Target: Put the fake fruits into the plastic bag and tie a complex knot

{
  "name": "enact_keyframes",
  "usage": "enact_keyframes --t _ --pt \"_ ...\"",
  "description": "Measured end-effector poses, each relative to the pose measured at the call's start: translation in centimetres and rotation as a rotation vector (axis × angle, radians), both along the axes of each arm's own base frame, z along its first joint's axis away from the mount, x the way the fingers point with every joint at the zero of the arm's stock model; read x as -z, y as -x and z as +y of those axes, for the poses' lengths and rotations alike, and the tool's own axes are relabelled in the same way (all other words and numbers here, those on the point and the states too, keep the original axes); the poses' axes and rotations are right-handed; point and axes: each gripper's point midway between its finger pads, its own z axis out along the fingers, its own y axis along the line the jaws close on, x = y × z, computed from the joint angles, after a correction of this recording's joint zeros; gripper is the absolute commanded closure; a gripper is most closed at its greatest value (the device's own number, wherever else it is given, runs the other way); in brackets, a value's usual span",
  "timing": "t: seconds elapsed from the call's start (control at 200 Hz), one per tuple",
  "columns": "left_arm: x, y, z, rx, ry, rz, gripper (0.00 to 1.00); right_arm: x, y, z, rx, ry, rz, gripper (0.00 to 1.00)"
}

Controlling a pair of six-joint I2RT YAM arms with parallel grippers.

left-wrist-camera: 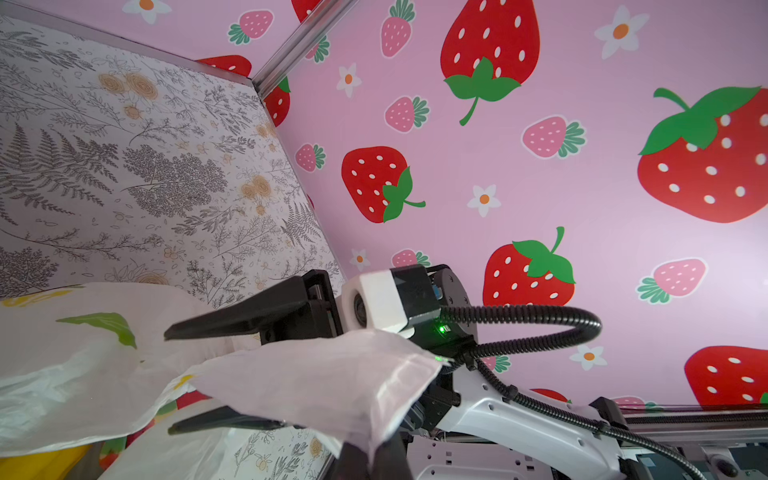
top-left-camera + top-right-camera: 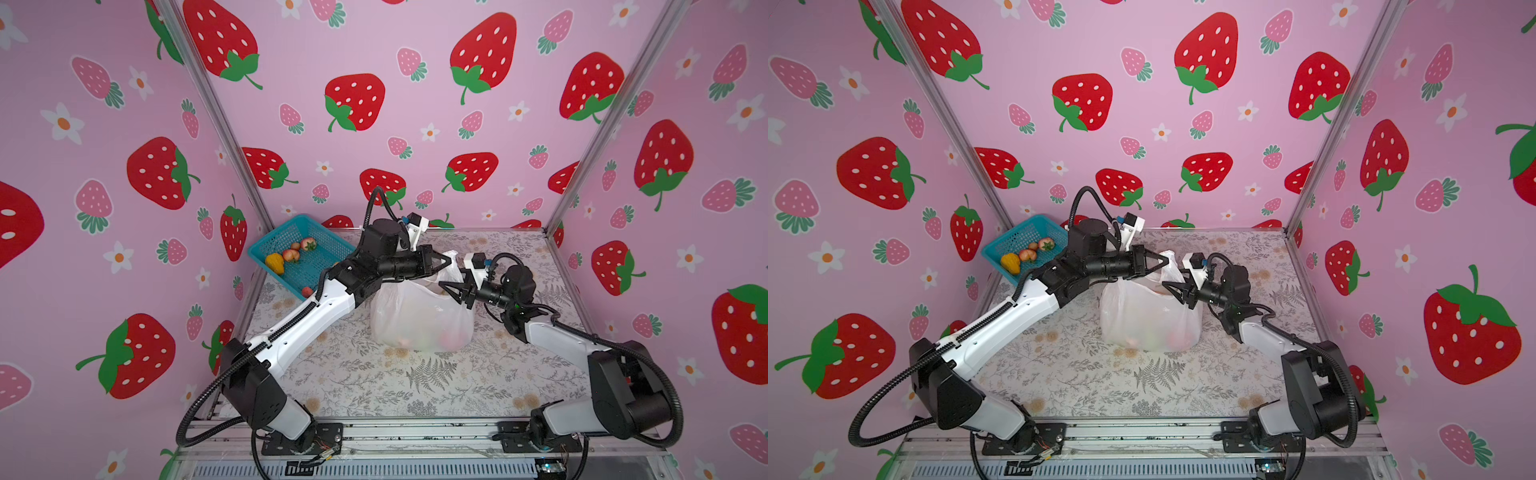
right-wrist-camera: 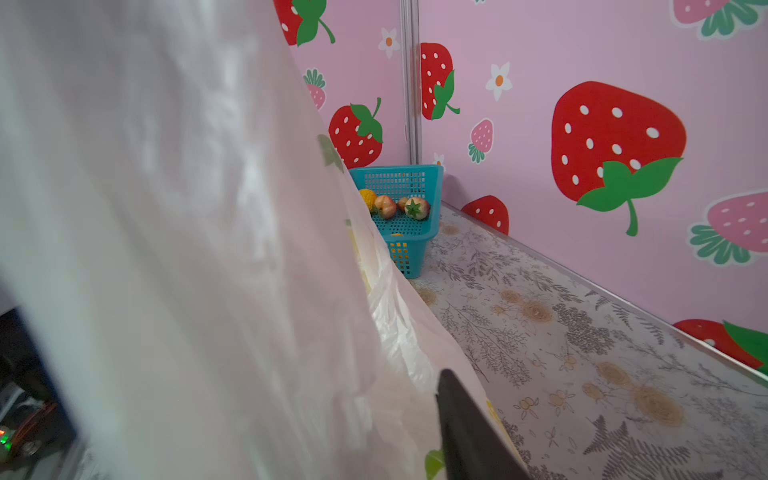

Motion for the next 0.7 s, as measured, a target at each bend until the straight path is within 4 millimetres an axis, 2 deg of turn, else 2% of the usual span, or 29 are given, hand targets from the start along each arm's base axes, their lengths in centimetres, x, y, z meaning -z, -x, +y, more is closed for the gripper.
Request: enact_keyframes --t 0.125,0.245,0.33,0.47,0.7 --pt "-0.5 0.2 0.0 0.005 0.011 -0.011 1.00 -2.2 0.1 -0.2 0.036 -0.032 -0.065 0.26" --pt "-0.6 0.3 0.0 0.013 0.015 -0.009 1.00 -2.5 0.0 0.2 0.019 -0.036 -0.066 0.23" --pt "-0.6 0.4 0.0 0.017 0.017 -0.009 1.00 -2.7 -0.3 1.1 0.004 -0.041 -0.057 0.26" --pt "-0.7 0.3 0.0 0.015 0.022 -0.004 1.00 -2.8 -0.5 2.5 0.068 -0.064 -0.036 0.44" --pt "-1.1 0.4 -0.1 0.007 0.042 0.017 1.00 -2.5 -2.6 2.1 0.416 -0.141 0.033 0.41"
